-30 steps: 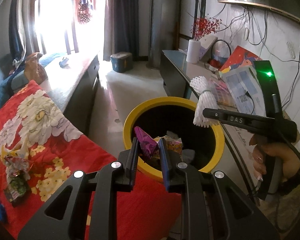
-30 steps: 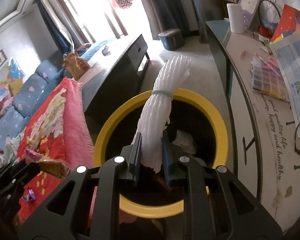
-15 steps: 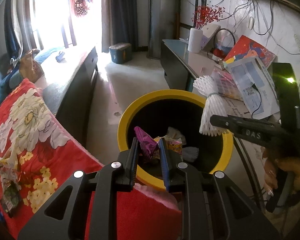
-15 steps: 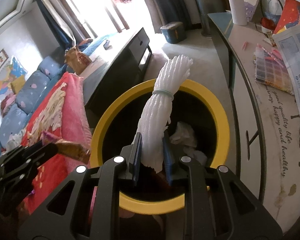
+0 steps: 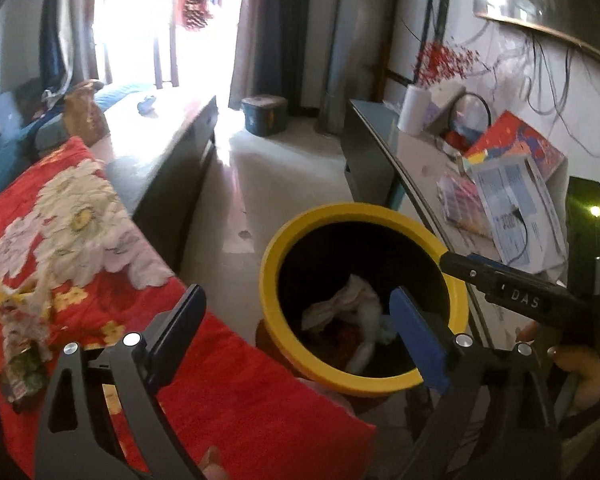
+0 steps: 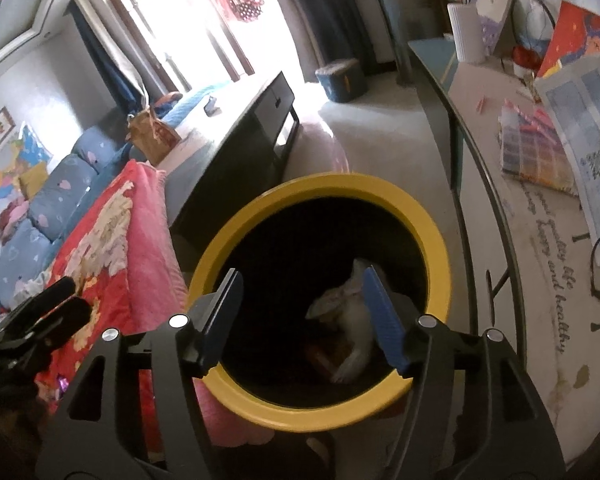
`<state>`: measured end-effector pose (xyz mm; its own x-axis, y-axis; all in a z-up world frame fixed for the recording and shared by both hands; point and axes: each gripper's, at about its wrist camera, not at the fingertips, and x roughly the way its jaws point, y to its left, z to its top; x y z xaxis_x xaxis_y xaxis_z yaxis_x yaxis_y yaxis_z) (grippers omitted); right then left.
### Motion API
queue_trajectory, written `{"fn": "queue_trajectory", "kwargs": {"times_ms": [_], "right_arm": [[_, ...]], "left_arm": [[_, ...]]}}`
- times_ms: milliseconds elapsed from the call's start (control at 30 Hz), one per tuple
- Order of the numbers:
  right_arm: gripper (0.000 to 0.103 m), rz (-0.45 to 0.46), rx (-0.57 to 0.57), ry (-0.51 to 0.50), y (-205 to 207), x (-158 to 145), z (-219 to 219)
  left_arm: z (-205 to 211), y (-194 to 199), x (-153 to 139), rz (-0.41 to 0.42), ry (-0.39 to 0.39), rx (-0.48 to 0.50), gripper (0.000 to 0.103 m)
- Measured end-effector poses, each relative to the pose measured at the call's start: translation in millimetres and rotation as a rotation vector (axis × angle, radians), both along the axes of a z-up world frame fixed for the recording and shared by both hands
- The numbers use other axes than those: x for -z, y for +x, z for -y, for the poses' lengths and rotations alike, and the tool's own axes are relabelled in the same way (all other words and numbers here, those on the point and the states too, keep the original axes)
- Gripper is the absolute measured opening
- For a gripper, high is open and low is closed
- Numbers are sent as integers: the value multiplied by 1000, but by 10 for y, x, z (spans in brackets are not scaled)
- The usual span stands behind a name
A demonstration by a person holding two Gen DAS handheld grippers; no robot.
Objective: Collect trash
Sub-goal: 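Open both tools to drop the foam bundle and purple wrappers into the bin, then move both open tools back over the trash on the bedspread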
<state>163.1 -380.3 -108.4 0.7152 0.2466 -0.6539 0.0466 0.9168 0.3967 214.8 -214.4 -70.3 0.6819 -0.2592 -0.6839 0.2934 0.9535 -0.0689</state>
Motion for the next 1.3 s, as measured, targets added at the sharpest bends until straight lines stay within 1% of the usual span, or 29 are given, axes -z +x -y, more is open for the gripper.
{"fn": "queue_trajectory", "kwargs": {"times_ms": [33, 100, 200, 267, 367, 767, 1300], "right_arm": [[58, 18, -1, -6, -17, -44, -32], [62, 40, 4, -10, -37, -100, -62], [63, 76, 0, -11, -66, -194, -111], [66, 93, -3, -10, -85, -252, -147], [66, 113, -10, -14, -111, -328, -218], [68, 150, -83, -39, -185, -488, -557], [69, 164, -186, -72, -269, -560, -1015]], "left_arm": [[-56, -32, -35, 9, -4, -13, 94], [-123, -72, -82, 20, -11, -30, 94], [-221, -132, -156, 33, -19, -51, 94], [-299, -176, -205, 48, -23, -67, 95], [-405, -235, -253, 61, -37, -91, 95], [-758, -404, -359, 95, -61, -164, 95], [-1229, -530, -410, 112, -96, -258, 95]]}}
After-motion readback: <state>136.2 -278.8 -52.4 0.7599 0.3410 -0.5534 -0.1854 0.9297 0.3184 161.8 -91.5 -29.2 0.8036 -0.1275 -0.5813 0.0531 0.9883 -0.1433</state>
